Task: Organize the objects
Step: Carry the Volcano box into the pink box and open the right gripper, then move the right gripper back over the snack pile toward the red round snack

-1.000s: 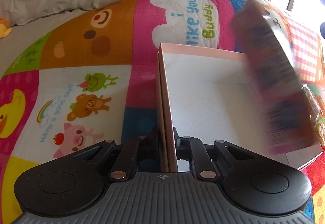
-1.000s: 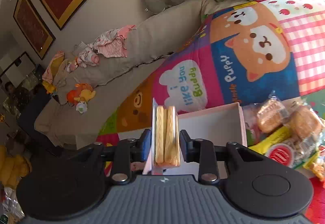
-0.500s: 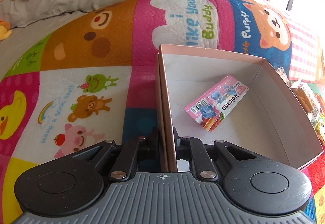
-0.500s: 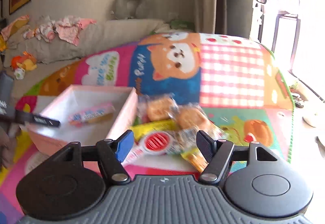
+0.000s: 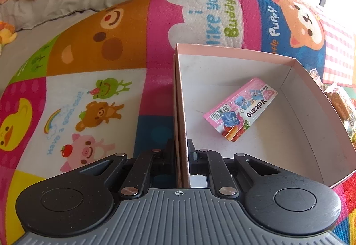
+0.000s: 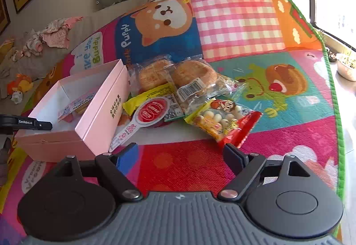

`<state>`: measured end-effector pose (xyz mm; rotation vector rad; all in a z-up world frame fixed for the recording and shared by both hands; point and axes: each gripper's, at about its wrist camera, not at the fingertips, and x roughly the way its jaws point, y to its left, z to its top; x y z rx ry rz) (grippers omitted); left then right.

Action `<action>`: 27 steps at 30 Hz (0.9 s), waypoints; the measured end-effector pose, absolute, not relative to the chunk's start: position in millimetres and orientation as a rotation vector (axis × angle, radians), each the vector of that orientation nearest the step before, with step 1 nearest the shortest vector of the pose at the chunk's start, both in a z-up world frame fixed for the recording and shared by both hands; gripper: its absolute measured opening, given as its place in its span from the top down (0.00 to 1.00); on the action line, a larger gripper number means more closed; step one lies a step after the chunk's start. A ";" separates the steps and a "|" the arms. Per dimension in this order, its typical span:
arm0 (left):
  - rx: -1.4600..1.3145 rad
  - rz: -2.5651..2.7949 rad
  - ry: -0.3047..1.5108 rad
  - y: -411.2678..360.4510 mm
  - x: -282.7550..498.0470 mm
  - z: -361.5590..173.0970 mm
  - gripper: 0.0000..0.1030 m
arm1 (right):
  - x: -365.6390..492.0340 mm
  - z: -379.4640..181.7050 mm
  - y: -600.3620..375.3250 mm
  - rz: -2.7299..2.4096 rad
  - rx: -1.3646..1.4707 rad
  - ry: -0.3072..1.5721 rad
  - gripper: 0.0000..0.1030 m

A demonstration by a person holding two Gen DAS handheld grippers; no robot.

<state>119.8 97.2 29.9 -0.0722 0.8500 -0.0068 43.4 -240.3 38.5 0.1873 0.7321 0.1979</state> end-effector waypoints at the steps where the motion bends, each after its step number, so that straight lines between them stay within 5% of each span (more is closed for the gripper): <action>1: -0.069 -0.005 0.851 96.7 119.9 29.8 0.89 | 52.1 37.1 -234.2 0.209 0.194 0.737 0.19; 9: -0.058 -0.004 0.857 95.6 118.9 29.8 0.88 | 117.7 27.8 -202.0 0.218 0.242 0.812 0.29; 13: -0.068 -0.009 0.856 96.6 118.3 30.1 0.88 | 119.7 27.5 -201.4 0.214 0.161 0.822 0.48; 22: -0.100 -0.022 0.850 99.9 116.4 30.1 0.88 | 63.4 25.6 -235.0 0.094 -0.049 0.793 0.57; 27: -0.106 -0.022 0.848 100.0 116.5 30.1 0.88 | 55.3 37.1 -252.0 0.186 0.136 0.805 0.56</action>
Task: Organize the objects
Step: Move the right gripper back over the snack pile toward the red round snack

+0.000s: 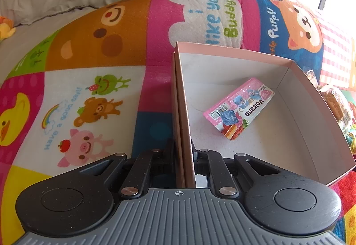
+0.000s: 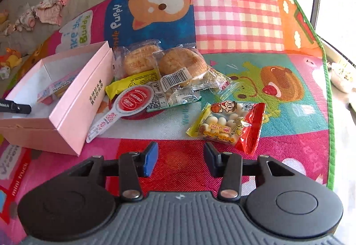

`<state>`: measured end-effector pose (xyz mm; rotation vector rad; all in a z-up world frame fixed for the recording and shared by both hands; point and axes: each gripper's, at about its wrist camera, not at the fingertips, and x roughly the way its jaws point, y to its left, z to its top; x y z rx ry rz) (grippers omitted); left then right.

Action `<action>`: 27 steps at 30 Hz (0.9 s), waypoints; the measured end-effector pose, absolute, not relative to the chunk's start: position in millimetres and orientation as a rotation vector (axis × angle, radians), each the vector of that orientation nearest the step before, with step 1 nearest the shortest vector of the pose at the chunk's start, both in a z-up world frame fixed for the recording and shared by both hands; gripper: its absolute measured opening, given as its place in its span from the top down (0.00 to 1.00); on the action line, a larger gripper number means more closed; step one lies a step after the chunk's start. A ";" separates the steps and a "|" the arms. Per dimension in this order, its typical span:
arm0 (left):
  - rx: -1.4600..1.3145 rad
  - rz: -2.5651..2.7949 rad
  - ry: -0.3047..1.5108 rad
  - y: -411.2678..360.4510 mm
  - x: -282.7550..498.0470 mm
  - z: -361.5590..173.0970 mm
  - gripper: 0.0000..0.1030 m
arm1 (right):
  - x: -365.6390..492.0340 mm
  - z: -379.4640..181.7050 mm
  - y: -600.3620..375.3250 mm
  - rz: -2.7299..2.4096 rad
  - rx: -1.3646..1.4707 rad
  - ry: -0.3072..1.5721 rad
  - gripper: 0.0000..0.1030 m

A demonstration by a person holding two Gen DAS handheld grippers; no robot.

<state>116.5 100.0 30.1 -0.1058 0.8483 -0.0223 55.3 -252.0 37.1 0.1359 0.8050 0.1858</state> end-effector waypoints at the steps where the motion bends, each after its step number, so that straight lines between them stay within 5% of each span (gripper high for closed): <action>1: -0.104 -0.023 0.849 100.0 116.5 30.0 0.88 | 62.1 39.8 -251.3 0.228 0.217 0.819 0.56; 13: -0.117 -0.032 0.855 102.3 117.6 30.3 0.87 | 164.7 36.0 -217.0 0.351 0.620 0.940 0.65; 18: -0.125 -0.038 0.855 103.5 117.7 30.4 0.87 | 148.3 34.7 -230.6 0.298 0.538 0.953 0.78; 27: -0.124 -0.032 0.852 101.0 117.7 30.1 0.87 | 78.7 47.5 -285.7 0.151 0.276 0.860 0.72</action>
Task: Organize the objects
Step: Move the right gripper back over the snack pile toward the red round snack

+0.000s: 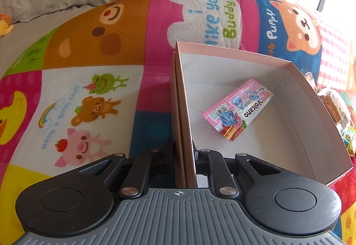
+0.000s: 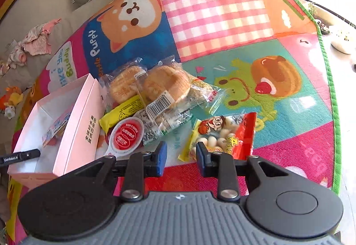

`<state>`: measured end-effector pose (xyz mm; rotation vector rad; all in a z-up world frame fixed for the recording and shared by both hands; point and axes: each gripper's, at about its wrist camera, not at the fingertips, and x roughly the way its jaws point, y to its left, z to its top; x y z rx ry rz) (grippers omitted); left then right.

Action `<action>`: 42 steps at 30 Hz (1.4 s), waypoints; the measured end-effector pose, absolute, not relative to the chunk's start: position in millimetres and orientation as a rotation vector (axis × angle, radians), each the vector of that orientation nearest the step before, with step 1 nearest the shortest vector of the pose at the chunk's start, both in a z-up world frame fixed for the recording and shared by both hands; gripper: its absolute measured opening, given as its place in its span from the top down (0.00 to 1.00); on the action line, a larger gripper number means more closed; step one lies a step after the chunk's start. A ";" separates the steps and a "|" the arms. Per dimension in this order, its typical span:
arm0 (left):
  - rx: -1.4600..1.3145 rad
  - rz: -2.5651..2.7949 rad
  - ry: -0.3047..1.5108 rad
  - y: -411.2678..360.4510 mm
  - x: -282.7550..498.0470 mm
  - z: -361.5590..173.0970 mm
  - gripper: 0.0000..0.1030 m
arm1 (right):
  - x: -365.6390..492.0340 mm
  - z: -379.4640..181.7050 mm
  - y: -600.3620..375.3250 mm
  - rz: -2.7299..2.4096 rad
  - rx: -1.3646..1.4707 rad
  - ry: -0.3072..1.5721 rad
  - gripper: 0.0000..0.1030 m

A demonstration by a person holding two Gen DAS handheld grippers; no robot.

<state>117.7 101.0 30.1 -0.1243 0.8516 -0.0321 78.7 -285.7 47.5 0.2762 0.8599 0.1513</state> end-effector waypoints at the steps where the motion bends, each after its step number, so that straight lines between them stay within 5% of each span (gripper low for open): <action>1: -0.123 -0.031 0.852 100.7 117.7 30.3 0.87 | 77.3 45.7 -285.6 0.172 0.280 0.866 0.70; 11: -0.115 -0.030 0.867 98.3 117.9 31.7 0.86 | 124.7 24.3 -240.6 0.233 0.467 0.889 0.62; 15: -0.115 -0.032 0.867 98.5 117.8 31.6 0.86 | 133.8 29.3 -213.5 0.250 0.374 0.879 0.31; 18: -0.117 -0.034 0.866 98.5 118.0 31.6 0.86 | 135.3 32.1 -194.9 0.225 0.254 0.871 0.35; 20: -0.120 -0.038 0.869 99.0 118.2 31.8 0.86 | 135.6 33.1 -198.8 0.245 0.249 0.885 0.47; 21: -0.120 -0.039 0.869 99.0 118.3 31.7 0.86 | 134.4 33.3 -201.3 0.232 0.230 0.893 0.64; 34: -0.130 -0.047 0.863 99.8 116.1 31.3 0.84 | 33.4 48.5 -253.4 0.332 -0.061 0.892 0.63; 35: -0.131 -0.046 0.863 99.7 116.1 31.4 0.84 | 26.3 49.8 -253.2 0.290 -0.121 0.865 0.61; 38: -0.129 -0.047 0.864 99.4 115.9 31.4 0.85 | 8.5 54.7 -257.5 0.182 -0.192 0.777 0.31; 42: -0.114 -0.044 0.865 97.5 114.8 31.7 0.85 | -6.3 56.5 -264.5 0.198 -0.081 0.757 0.27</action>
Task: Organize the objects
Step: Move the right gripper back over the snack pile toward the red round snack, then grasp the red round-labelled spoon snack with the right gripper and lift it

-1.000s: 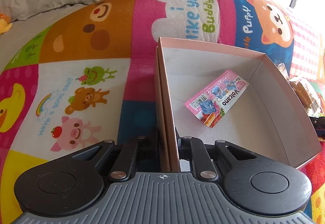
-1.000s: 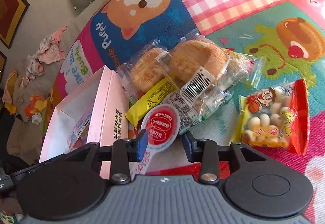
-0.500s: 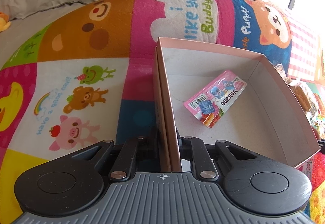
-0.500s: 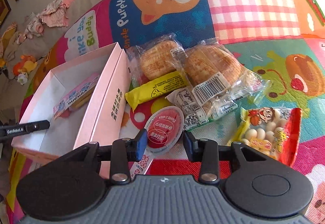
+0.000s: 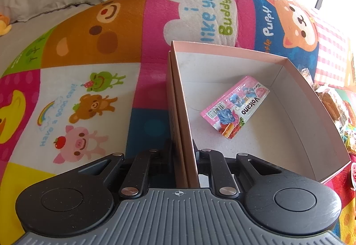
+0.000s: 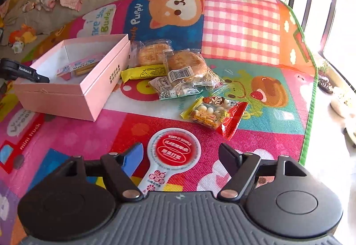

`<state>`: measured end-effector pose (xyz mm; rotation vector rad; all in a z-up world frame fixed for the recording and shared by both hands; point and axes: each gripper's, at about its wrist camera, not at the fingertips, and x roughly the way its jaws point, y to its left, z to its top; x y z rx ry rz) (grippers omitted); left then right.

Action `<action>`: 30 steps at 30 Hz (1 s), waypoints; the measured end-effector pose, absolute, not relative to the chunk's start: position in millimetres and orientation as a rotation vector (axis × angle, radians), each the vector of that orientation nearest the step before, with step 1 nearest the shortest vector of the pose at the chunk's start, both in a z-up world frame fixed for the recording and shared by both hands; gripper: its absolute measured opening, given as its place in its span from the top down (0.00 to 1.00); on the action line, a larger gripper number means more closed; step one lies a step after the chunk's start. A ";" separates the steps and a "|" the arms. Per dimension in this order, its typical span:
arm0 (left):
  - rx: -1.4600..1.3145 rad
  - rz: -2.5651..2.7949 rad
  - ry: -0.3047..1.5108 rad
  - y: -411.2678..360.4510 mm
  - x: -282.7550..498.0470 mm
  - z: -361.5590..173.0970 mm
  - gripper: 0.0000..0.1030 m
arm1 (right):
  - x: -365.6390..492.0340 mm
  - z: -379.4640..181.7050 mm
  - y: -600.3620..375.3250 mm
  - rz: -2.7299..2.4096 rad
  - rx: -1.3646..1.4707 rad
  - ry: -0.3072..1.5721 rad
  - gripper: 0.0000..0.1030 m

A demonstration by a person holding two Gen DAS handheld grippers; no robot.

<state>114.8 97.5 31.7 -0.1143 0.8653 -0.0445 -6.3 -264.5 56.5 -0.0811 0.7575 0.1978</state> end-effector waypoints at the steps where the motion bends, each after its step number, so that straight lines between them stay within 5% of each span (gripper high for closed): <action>1: -0.109 -0.043 0.866 96.7 114.7 32.0 0.85 | -8.6 54.5 -262.5 0.193 -0.085 0.752 0.27; 11: -0.082 -0.027 0.872 91.3 114.7 32.8 0.86 | 9.9 31.8 -253.1 0.140 -0.077 0.742 0.27; 14: -0.078 -0.028 0.871 91.2 115.1 33.0 0.86 | 9.3 30.1 -251.7 0.134 -0.043 0.744 0.40; 30: -0.110 -0.050 0.850 96.7 110.7 30.6 0.84 | -55.4 75.5 -198.4 0.293 0.001 0.735 0.41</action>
